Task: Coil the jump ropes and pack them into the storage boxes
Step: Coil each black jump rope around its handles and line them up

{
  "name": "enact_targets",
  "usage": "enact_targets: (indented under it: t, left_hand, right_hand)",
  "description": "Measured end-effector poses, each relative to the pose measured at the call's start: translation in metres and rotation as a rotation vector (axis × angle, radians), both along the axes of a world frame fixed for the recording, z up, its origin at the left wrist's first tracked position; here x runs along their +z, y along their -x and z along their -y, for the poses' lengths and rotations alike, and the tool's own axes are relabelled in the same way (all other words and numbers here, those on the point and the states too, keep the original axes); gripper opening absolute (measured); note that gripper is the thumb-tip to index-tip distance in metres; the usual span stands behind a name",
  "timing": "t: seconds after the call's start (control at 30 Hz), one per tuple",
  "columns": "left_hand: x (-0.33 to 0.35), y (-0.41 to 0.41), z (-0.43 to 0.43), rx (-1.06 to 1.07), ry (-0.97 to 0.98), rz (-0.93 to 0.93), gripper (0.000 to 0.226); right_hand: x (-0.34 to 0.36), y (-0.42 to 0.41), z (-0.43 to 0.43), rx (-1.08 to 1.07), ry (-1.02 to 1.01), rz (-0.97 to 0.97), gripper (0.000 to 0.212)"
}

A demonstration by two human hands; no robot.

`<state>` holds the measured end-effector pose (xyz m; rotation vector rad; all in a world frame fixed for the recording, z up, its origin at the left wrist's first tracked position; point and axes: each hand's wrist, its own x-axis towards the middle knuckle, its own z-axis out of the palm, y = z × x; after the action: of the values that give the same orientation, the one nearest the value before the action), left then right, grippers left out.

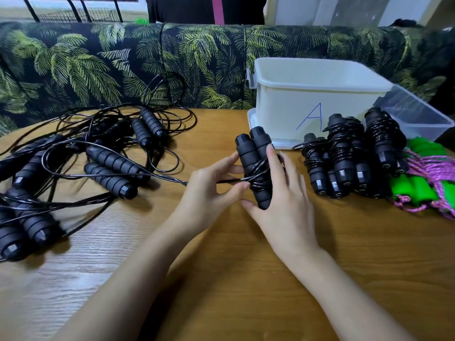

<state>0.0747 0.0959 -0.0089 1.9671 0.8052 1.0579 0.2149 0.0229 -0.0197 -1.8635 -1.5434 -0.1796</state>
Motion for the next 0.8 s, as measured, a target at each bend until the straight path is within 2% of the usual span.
enact_targets:
  t: [0.1,0.2,0.4,0.5,0.6,0.7,0.8]
  left_hand:
    - [0.000,-0.003,0.001,0.024,-0.047,-0.001,0.055]
    - [0.001,-0.003,-0.002,0.060,-0.072,0.031,0.045]
    - [0.006,0.003,-0.003,0.074,0.150,0.278,0.041]
    - [0.006,0.006,-0.009,0.031,0.268,0.353,0.051]
    - [0.007,0.009,-0.011,-0.096,0.421,0.343,0.071]
    - [0.010,0.010,-0.009,-0.206,0.443,0.305,0.056]
    - [0.011,0.011,-0.008,-0.229,0.466,0.316,0.042]
  right_hand:
    - [0.000,-0.002,0.000,0.009,-0.011,-0.029,0.096]
    - [0.000,-0.003,0.001,0.067,-0.021,-0.146,0.092]
    - [0.002,-0.001,0.000,0.188,-0.107,-0.373,0.088]
    - [0.004,0.001,0.001,0.281,-0.153,-0.495,0.086]
    - [0.008,0.003,0.003,0.380,-0.150,-0.616,0.084]
    - [0.010,0.003,0.005,0.481,-0.093,-0.751,0.082]
    - [0.008,0.002,0.005,0.492,-0.106,-0.716,0.078]
